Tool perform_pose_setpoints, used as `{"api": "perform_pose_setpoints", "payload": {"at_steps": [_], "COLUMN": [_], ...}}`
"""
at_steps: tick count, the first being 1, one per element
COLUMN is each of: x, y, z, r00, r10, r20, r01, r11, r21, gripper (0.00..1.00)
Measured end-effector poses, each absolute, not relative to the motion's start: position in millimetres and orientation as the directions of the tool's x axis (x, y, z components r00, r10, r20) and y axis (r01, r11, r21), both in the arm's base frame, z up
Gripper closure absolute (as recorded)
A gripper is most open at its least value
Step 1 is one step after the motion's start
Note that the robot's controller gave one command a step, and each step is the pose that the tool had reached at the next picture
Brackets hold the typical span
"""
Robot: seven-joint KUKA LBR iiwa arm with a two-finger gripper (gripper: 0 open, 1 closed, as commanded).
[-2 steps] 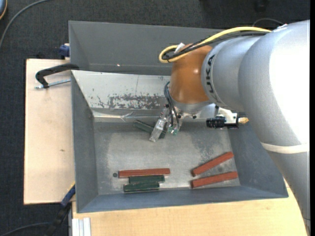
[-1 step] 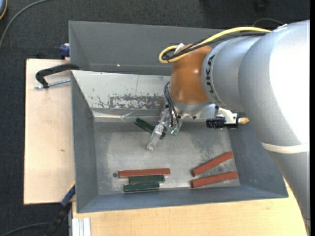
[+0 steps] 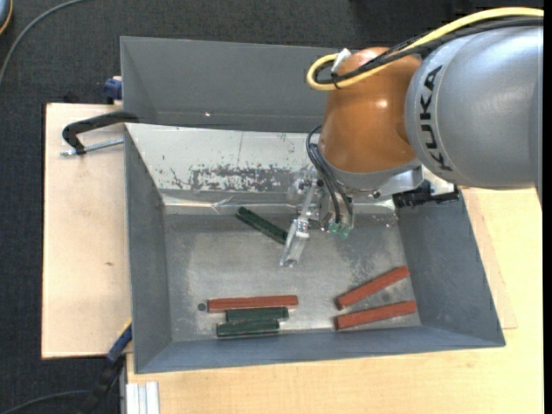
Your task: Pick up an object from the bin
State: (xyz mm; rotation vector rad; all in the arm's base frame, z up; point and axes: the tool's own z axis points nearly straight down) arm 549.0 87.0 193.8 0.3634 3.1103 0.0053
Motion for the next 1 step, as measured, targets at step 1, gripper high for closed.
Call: {"api": "perform_pose_setpoints", "payload": {"at_steps": [1], "x": [560.3], "y": [0.6], "z": [183.2], "r00": [-0.956], "r10": [-0.293], "r20": [-0.005], "r01": [-0.293], "r11": [0.956], "r21": [-0.003], "gripper": [0.0]}}
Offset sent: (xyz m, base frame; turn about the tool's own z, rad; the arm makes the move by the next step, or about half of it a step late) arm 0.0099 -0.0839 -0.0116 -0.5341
